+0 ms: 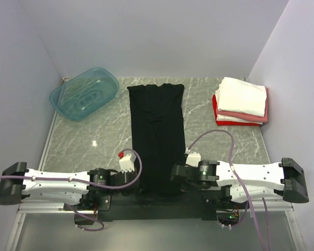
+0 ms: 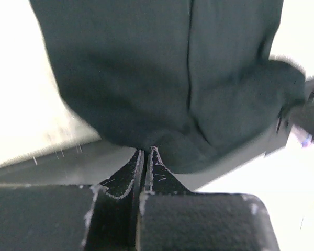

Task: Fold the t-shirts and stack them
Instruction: Fold the tshirt

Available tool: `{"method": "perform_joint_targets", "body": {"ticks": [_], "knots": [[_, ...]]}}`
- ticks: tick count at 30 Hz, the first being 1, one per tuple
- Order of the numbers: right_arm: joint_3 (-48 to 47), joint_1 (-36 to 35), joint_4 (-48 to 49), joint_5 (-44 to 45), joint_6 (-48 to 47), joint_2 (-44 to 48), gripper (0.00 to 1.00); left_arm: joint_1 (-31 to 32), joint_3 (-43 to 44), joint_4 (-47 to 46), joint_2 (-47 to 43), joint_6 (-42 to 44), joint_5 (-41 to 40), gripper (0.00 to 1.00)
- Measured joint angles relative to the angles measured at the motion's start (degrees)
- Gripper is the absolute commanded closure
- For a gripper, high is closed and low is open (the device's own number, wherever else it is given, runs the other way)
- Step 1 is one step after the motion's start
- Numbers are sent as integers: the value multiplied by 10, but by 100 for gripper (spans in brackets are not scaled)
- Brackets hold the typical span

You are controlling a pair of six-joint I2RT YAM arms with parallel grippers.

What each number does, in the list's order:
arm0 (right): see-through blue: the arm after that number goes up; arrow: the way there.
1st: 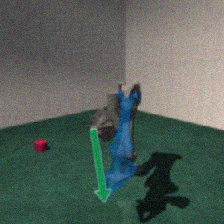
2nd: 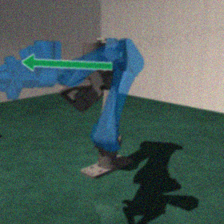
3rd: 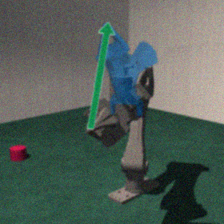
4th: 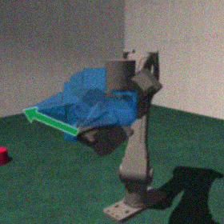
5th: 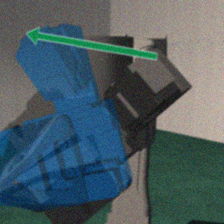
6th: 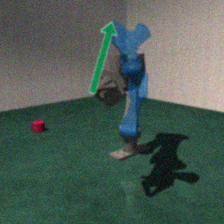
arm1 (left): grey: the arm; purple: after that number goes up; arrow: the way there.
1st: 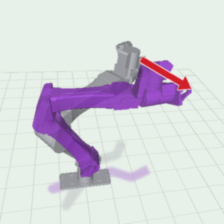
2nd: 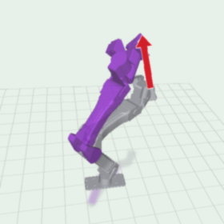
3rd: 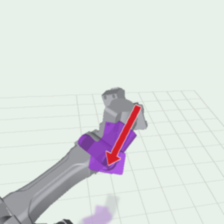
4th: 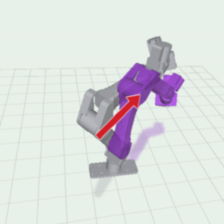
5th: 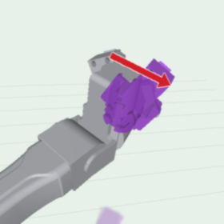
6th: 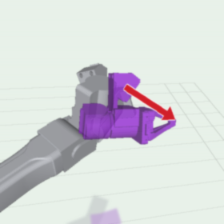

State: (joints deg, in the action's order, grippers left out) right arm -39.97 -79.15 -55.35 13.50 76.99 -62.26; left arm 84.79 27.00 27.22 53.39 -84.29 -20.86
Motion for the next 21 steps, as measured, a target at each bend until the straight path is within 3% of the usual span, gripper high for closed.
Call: {"method": "perform_joint_targets", "body": {"ticks": [12,21], "knots": [[-129,193,37,102,-166,-116,100,-239,52,-87,49,201,-16,99],[-246,325,124,109,-318,-280,100,-401,108,-193,207,320,32,99]]}}
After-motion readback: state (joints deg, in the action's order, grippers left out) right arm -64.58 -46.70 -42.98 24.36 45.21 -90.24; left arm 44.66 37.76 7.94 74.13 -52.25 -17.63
